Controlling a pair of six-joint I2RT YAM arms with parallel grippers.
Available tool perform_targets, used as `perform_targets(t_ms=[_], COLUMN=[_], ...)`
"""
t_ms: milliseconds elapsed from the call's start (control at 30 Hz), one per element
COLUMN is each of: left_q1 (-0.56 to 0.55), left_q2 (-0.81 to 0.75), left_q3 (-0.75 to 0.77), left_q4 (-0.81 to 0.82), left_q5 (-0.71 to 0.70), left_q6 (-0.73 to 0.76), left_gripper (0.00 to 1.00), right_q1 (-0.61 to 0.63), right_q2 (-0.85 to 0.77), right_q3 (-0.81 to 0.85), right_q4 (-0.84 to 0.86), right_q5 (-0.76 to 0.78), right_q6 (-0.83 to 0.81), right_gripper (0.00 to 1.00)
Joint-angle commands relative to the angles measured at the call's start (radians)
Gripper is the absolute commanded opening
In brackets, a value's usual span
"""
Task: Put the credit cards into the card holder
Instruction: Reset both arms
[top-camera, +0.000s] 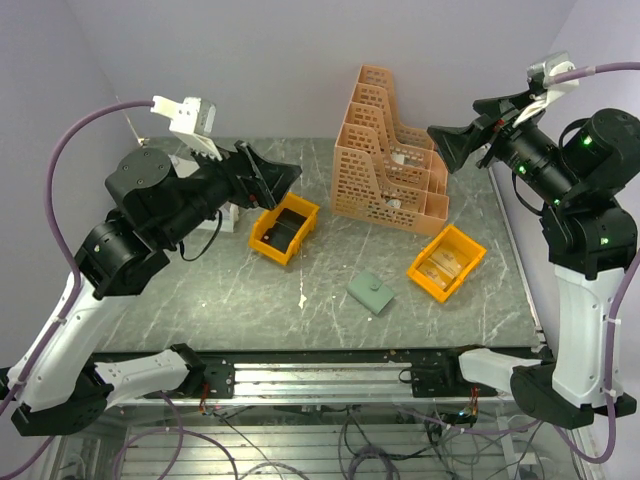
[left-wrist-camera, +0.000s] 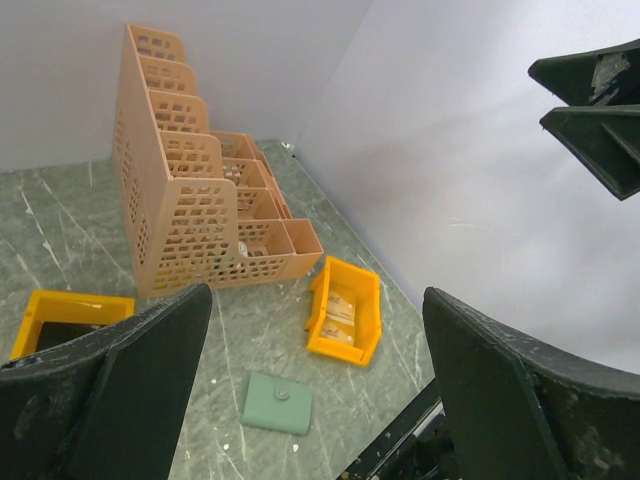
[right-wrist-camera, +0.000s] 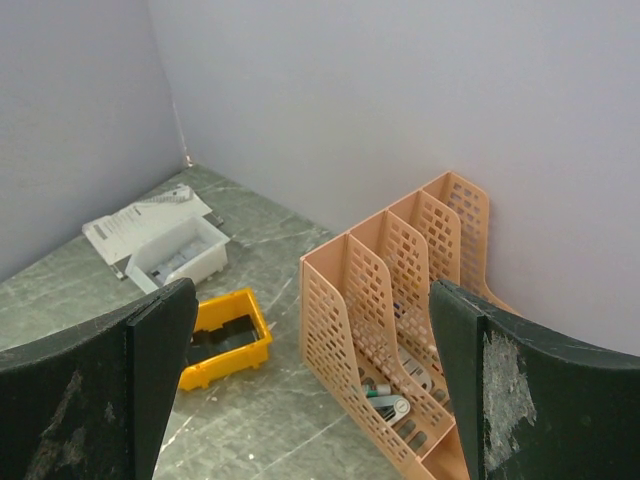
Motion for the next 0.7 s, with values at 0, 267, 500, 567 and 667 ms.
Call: perform_targets(t_ms=[0,267,500,567,667], left_q1=[0.003,0.003,0.005,0.004,0.004], left_q2=[-0.017,-0.025,-0.026,-0.025,-0.02], left_q3=[-0.024,-0.045,-0.06,-0.063,-0.064], left_q4=[0.04,0.045,0.05,0.051,0.051], left_q5=[0.045,0.038,0.031,0.029,0.028], left_q6=[-0.012,-0.011,-0.008,-0.006,-0.003], left_gripper=[0.98,0.99,0.99,1.0,1.0], right_q1=[-0.007,-0.008,-0.007,-0.008,-0.007], right_q2=[-0.011,-0.018,-0.013,-0.012,-0.012], right_q3=[0.003,-0.002,0.013,0.01,0.008], right_q4=[-0.01,-0.008,-0.011,-0.011,-0.01], right_q5=[0.015,0.029,0.049,0.053,0.055], right_q6=[0.001,-0.005,0.002,-0.003,-0.006], right_gripper=[1.0,1.0,1.0,1.0,1.0])
